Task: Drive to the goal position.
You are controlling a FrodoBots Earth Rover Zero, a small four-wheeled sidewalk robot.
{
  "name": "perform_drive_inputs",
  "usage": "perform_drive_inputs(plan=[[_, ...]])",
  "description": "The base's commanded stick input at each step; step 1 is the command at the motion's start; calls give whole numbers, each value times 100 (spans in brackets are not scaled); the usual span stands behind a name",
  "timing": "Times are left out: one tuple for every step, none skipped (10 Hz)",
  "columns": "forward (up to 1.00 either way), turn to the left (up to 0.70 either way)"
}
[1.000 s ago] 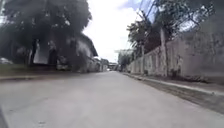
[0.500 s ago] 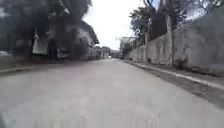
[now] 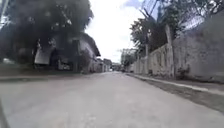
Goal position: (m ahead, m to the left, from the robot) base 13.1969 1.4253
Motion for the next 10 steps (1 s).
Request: perform_drive_inputs(plan=[[70,0],[70,0],[70,0],[70,0],[70,0],[70,0],[70,0],[70,0],[70,0],[70,0]])
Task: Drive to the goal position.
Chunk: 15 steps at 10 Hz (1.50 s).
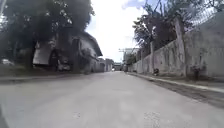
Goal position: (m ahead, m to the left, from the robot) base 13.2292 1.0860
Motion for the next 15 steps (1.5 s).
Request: perform_drive_inputs(plan=[[70,-4],[70,-17],[70,-19],[70,-21],[70,-24],[70,-26],[70,-29],[70,-31],[70,-33],[70,-31],[70,-18],[70,-5],[70,0],[70,0],[70,0]])
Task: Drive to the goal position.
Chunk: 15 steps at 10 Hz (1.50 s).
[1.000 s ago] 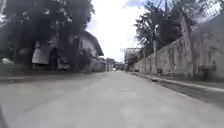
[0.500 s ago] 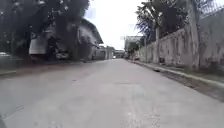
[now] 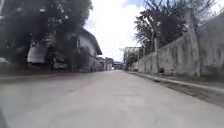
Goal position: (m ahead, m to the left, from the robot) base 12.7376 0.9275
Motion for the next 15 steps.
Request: perform_drive_inputs(plan=[[70,0],[70,0],[70,0],[70,0],[70,-2],[70,-21],[70,-33],[70,-27],[70,-20],[70,-14],[70,-8],[70,-2],[70,0],[70,0],[70,-25]])
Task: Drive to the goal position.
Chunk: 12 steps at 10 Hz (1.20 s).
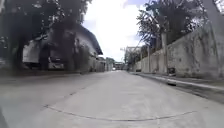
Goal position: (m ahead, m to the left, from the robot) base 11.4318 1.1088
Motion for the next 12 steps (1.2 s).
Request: perform_drive_inputs(plan=[[70,-35],[70,-35],[70,-35],[70,-35],[70,-34],[70,-25],[70,0],[70,0],[70,0],[70,0],[70,0],[70,0]])
